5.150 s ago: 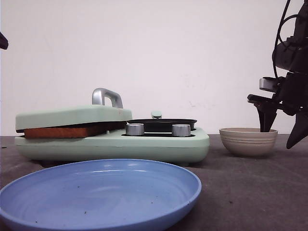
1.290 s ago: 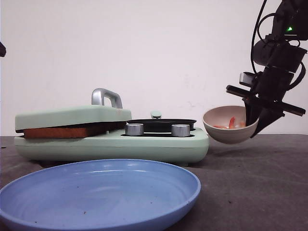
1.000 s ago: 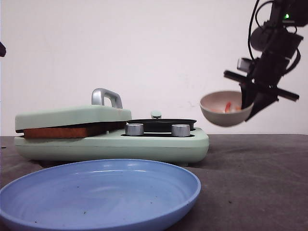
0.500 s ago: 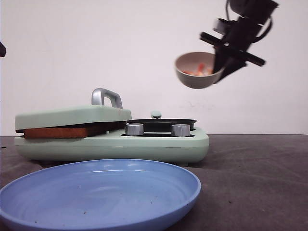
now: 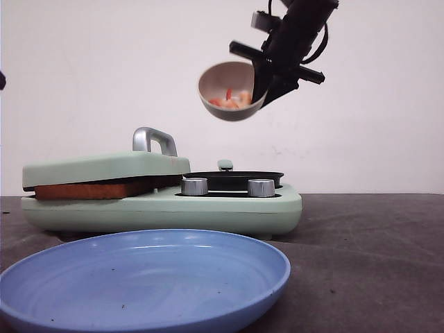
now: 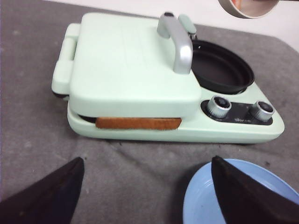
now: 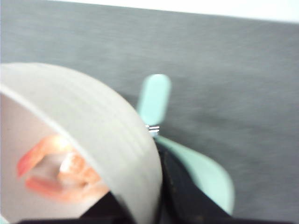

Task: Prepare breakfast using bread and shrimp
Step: 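Tilt the bowl with the right gripper to pour shrimp into the pan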

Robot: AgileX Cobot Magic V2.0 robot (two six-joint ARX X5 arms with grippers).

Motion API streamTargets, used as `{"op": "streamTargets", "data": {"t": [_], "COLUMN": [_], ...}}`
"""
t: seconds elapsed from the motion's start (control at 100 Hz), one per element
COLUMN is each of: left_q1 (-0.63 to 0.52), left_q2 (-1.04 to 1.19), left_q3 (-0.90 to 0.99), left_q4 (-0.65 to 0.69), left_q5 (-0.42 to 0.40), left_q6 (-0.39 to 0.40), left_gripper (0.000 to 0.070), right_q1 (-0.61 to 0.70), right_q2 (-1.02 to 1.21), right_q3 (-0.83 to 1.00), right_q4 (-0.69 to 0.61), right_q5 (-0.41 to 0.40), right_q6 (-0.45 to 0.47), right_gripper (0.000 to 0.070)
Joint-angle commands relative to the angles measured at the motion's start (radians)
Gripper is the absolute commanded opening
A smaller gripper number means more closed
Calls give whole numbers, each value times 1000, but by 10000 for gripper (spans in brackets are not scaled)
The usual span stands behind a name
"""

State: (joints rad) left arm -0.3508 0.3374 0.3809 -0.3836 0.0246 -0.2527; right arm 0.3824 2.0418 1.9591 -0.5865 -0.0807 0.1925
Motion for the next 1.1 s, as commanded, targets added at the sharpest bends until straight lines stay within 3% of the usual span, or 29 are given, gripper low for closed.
{"op": "streamTargets", "data": {"t": [0.0,0.19,0.44,0.65,0.8,1.09], "left_q1": [-3,-3,-3,-3,-3,-3], "left_q2": [0,0,0,0,0,0], "left_q3": [11,11,11,11,11,11], "left_q4": [6,16,17,18,26,78], "left_q5": [-1,-1,1,1,1,2], "left_q6": [14,18,28,29,28,28], "left_gripper": [470,470,470,470,469,469], "right_q1": [16,87,173,215,224,245], "right_q2": [37,43,43,43,43,56], "right_q3": [27,27,27,27,26,25], "right_q4": [24,109,220,266,269,286], "right_q5": [71,403,690,851,945,978], "right_q6": [-63,-261,-520,-702,-773,-818], "right_gripper": [2,2,2,2,2,1]}}
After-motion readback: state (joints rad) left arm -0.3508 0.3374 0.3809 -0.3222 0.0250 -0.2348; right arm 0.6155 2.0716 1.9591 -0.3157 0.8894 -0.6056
